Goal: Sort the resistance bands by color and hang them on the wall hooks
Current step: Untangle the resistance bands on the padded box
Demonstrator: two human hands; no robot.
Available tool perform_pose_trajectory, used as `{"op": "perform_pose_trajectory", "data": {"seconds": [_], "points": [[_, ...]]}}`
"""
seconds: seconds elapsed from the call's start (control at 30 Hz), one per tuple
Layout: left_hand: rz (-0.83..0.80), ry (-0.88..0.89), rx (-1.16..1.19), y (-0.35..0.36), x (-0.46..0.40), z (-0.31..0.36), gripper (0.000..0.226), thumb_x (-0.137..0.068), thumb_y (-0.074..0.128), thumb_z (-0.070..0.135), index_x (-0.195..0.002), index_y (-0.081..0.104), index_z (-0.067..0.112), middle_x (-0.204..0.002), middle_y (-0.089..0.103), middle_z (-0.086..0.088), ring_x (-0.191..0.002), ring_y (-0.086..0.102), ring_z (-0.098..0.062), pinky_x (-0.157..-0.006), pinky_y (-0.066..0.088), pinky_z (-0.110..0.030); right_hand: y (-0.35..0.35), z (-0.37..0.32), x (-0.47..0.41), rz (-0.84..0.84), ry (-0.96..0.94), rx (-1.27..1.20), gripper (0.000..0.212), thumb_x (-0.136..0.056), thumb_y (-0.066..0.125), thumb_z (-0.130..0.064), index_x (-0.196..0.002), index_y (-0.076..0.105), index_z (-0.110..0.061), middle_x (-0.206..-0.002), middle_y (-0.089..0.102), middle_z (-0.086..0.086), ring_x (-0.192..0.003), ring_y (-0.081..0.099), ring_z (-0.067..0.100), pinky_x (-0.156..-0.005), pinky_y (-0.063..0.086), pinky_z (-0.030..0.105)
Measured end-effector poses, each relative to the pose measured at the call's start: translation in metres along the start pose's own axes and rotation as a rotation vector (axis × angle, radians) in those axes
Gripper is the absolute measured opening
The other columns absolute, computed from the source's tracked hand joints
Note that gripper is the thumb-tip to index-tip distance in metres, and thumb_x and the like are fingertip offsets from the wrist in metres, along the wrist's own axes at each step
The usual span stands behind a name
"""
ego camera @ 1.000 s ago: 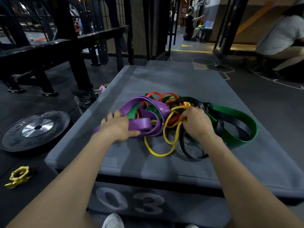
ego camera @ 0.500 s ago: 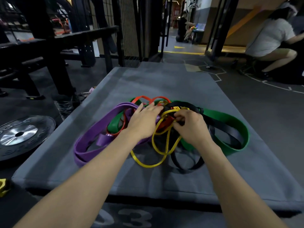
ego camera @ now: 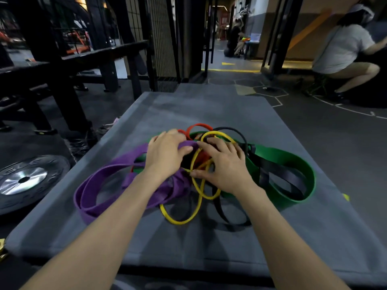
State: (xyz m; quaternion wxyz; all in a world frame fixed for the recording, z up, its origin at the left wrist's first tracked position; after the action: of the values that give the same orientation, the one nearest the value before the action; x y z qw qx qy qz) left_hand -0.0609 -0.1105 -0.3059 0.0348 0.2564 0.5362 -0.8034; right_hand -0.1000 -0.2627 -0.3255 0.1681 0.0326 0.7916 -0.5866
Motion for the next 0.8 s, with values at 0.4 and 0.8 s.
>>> {"op": "perform_pose_trajectory", "data": {"seconds": [0.4, 0.8], "points": [[0.437, -0.069, 0.641, -0.052, -0.002, -0.016, 0.011, -0.088, 0.060, 0.012, -0.080, 0.054, 0.018, -0.071, 0.045, 0.010, -0.067, 0.043, -0.002, -0.064, 0.035, -0.008, 0.003, 0.037, -0.012, 0.273, 0.249, 0.088, 0.029, -0.085, 0.046, 0.001, -0.106, 0.064, -0.005, -0.119, 0.056, 0.013, -0.109, 0.052, 0.039, -0.115, 0.021, 0.047], [0.218, -0.050, 0.377, -0.045, 0.020, -0.040, 0.012, -0.089, 0.059, 0.019, -0.083, 0.060, 0.009, -0.077, 0.048, 0.003, -0.079, 0.048, -0.015, -0.068, 0.030, -0.021, -0.033, -0.007, -0.016, 0.191, 0.091, -0.433, 0.032, -0.080, 0.063, -0.007, -0.112, 0.066, -0.008, -0.118, 0.059, 0.006, -0.110, 0.057, 0.020, -0.092, 0.037, 0.017]]}}
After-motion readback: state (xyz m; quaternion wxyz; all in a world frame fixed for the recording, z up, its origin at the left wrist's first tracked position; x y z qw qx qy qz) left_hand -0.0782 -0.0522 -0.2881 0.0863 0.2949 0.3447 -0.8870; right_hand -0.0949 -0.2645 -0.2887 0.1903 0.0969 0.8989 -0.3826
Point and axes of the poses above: each hand's wrist, its own x-axis away from the middle knuckle, its own y-axis out of the palm, z = x × y, the point moved 1 cm from there along -x, towards the middle knuckle
